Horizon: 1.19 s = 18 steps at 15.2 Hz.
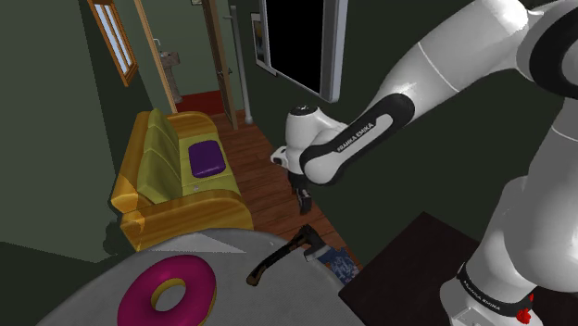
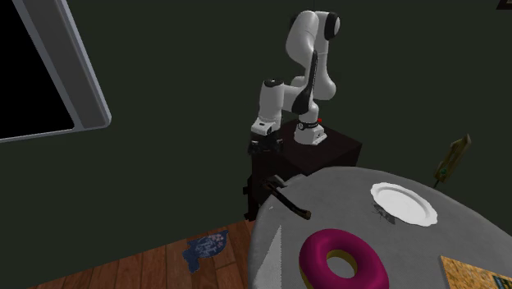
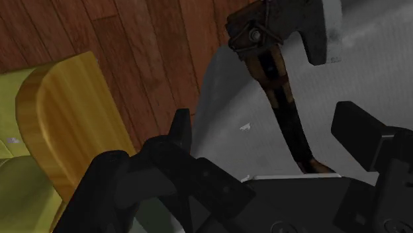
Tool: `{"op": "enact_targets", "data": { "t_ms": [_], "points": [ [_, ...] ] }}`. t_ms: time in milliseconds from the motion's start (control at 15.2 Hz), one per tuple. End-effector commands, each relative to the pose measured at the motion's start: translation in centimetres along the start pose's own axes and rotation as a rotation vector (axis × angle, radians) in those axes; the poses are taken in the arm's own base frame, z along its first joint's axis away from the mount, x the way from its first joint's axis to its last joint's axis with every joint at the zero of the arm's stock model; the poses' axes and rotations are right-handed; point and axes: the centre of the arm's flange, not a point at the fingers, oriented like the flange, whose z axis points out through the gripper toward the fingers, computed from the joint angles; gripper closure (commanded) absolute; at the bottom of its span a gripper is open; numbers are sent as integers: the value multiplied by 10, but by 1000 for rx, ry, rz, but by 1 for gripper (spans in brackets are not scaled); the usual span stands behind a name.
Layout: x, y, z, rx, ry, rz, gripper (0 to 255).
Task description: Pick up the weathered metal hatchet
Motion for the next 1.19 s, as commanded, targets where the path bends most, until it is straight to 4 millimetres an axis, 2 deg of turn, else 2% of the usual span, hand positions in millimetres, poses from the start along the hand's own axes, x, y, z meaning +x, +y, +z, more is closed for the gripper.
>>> {"op": "enact_targets", "data": {
  "t_ms": [0,594,1122],
  "points": [
    [17,-11,23,7,3,-78,0],
    [71,-58,108,35,10,-398,0],
    [70,-61,148,35,10,-398,0]
  ]
}}
